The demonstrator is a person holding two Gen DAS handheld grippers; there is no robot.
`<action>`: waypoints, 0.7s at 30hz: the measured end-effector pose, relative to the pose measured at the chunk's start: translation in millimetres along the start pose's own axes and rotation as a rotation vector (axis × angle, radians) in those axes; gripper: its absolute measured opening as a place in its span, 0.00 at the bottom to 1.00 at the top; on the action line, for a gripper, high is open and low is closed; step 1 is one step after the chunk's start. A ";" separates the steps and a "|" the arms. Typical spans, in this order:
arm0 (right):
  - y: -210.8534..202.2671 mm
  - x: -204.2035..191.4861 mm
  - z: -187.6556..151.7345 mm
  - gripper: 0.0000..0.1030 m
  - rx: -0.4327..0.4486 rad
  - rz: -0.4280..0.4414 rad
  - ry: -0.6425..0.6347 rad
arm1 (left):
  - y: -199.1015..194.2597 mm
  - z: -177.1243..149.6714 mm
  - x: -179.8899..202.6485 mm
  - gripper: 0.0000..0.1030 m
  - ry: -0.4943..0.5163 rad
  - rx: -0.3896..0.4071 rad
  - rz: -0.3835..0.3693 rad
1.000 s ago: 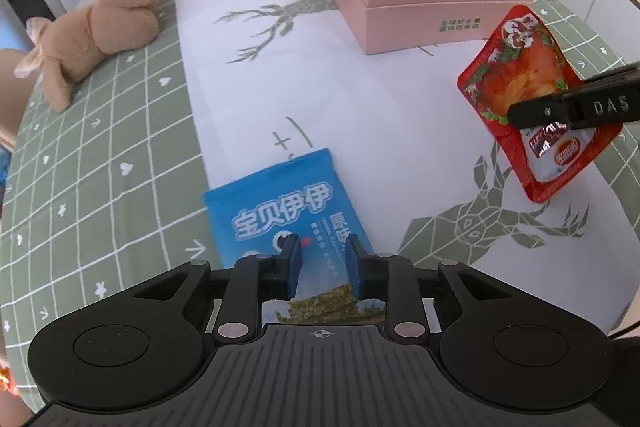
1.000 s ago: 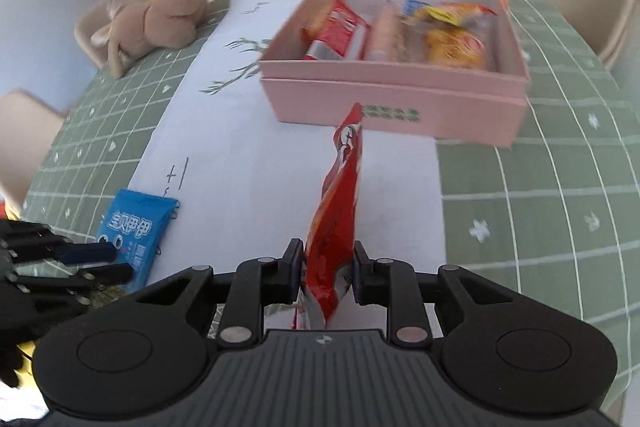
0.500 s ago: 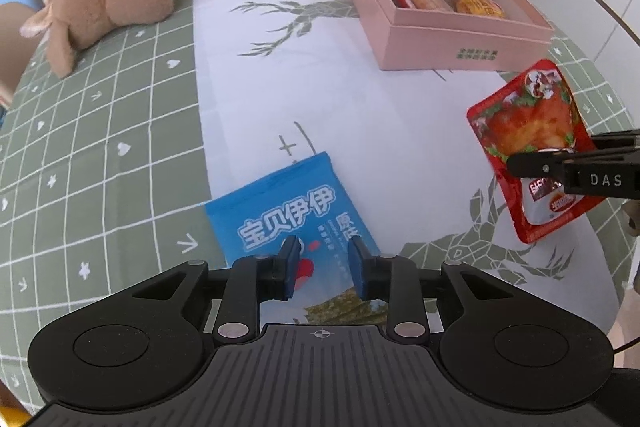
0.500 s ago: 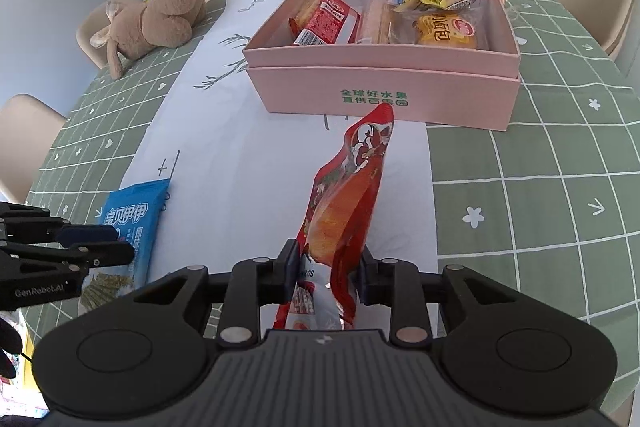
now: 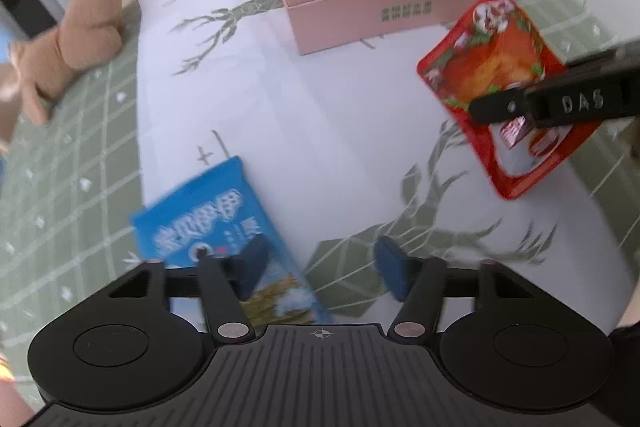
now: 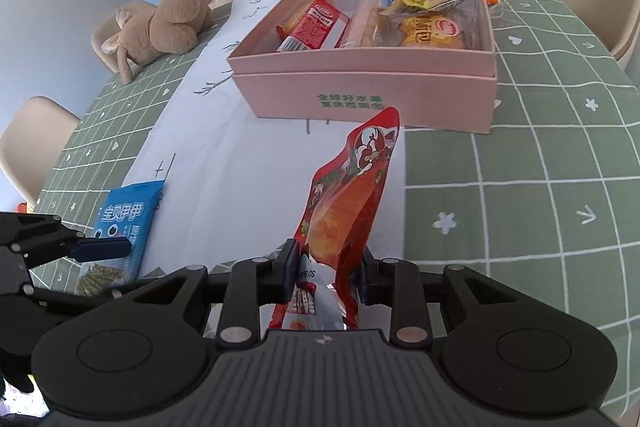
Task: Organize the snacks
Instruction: 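Lift the sausage packet with the right gripper while the left lifts the seaweed packet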
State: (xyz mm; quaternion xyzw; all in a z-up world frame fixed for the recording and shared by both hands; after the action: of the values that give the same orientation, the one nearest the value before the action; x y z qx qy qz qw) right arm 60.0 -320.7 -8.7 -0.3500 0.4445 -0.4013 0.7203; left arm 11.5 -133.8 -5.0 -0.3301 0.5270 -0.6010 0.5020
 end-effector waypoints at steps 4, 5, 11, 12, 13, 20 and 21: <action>1.1 0.6 2.7 0.28 0.002 0.010 -0.034 | -7.9 -5.8 -15.0 0.77 -0.146 0.052 -0.105; 1.5 0.3 3.4 0.28 0.003 0.011 -0.044 | -13.2 -9.2 -21.6 0.76 -0.197 0.075 -0.107; 1.4 2.1 1.9 0.28 0.020 0.026 -0.067 | -13.1 -33.0 -65.8 0.75 -0.457 0.029 0.002; 1.4 1.8 1.5 0.28 0.023 0.026 -0.071 | -8.3 -35.1 -67.7 0.75 -0.477 0.005 -0.002; 1.4 1.3 1.2 0.28 0.026 0.026 -0.074 | -4.3 -35.5 -67.1 0.77 -0.484 -0.010 -0.009; 2.1 -0.8 1.2 0.29 0.033 0.023 -0.102 | 11.7 -15.7 -52.0 0.88 -0.420 -0.025 -0.047; 2.1 -0.1 1.3 0.29 0.033 0.026 -0.103 | 12.1 -13.4 -51.9 0.88 -0.420 -0.017 -0.040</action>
State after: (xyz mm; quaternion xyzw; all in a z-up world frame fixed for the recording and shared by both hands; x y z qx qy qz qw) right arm 61.8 -319.5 -10.0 -0.3524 0.4047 -0.3806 0.7530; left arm 16.6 -79.6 -12.8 -0.4629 0.4092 -0.5243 0.5860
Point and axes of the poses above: each gripper's, at about its wrist camera, not at the fingertips, and y roughly the way its jaws point, x to its right, z to its top, the point moved 4 cm from there along y, roughly the way its jaws point, and after that the axes turned 12 degrees about -x, right-handed, at the moved point
